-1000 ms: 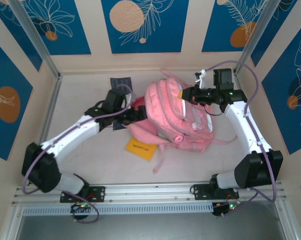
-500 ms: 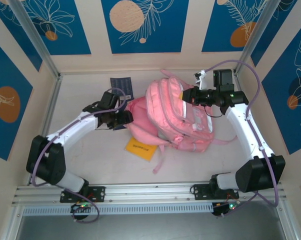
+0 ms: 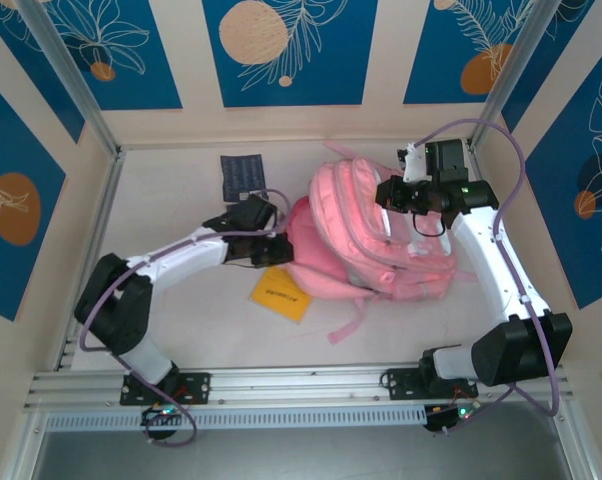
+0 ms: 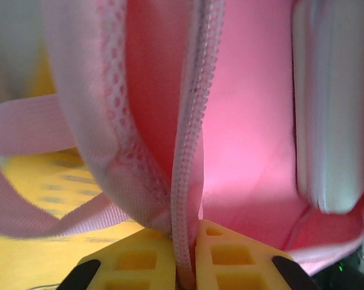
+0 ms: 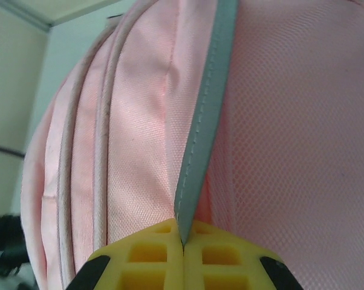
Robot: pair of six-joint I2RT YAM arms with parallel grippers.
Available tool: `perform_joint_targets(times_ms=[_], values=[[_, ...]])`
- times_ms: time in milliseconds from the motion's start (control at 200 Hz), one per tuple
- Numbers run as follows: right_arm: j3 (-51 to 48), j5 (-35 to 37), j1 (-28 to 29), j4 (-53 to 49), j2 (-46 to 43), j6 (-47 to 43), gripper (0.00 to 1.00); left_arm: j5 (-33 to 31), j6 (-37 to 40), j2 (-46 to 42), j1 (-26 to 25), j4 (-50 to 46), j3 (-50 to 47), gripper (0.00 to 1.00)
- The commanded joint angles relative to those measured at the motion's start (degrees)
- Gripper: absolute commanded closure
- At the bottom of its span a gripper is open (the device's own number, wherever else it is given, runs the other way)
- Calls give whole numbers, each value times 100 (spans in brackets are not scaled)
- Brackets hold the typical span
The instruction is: Pack the student bag
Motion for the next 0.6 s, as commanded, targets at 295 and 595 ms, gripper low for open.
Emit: perform_joint_targets(times_ms=[295, 595], values=[[334, 1602, 77, -32, 224, -102, 53, 780, 574, 118, -603, -511, 657, 44], [-381, 1582, 2046, -60, -379, 381, 83, -610, 598, -1282, 494, -1209, -190, 42]])
